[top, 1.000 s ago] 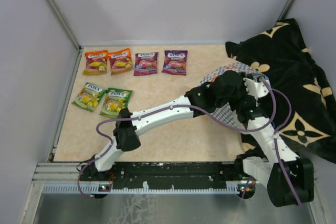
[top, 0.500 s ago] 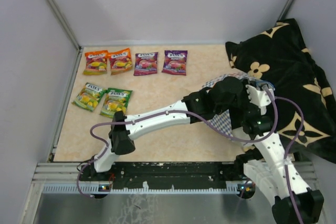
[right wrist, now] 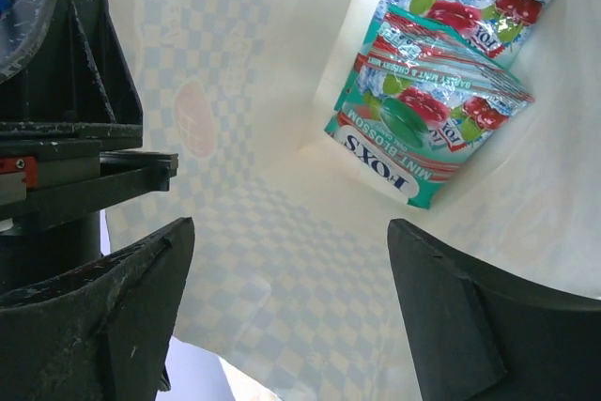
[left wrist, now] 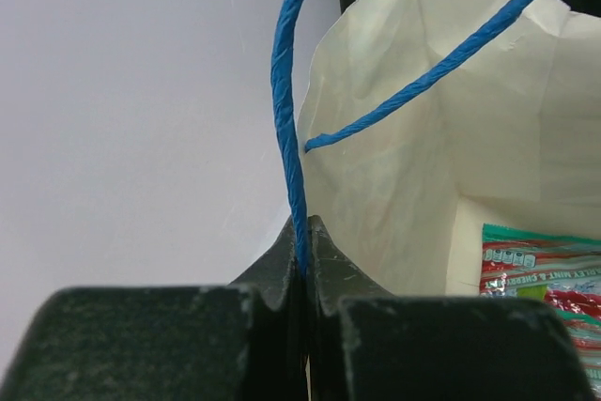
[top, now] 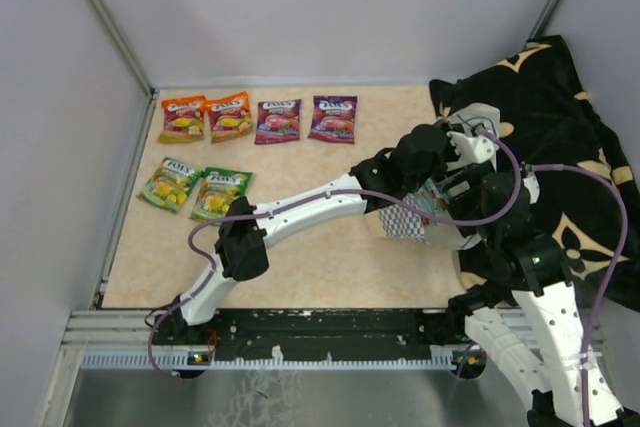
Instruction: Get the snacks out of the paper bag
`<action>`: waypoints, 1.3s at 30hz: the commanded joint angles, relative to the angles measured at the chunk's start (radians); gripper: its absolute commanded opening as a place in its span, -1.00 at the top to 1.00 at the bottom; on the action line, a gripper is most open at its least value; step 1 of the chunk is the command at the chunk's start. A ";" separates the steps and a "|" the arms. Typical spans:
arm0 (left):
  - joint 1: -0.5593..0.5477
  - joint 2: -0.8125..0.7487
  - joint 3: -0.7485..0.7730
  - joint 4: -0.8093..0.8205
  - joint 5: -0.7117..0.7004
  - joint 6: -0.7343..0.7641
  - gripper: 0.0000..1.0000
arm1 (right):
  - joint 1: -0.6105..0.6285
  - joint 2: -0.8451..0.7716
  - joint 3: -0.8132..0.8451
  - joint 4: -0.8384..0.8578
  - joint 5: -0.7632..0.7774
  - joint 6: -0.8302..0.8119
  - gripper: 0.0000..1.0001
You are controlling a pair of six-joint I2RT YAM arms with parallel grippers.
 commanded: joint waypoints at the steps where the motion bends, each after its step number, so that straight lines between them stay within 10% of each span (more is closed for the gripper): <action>1: 0.005 -0.022 -0.027 0.020 -0.001 0.014 1.00 | 0.006 -0.024 0.036 0.061 -0.024 -0.052 -0.66; 25: 0.067 -0.111 0.110 -0.100 0.108 -0.028 1.00 | 0.015 0.021 -0.231 0.301 -0.258 0.062 -0.50; 39: 0.048 -0.146 0.083 -0.090 0.106 -0.020 1.00 | 0.092 0.192 -0.296 0.492 -0.151 0.119 -0.53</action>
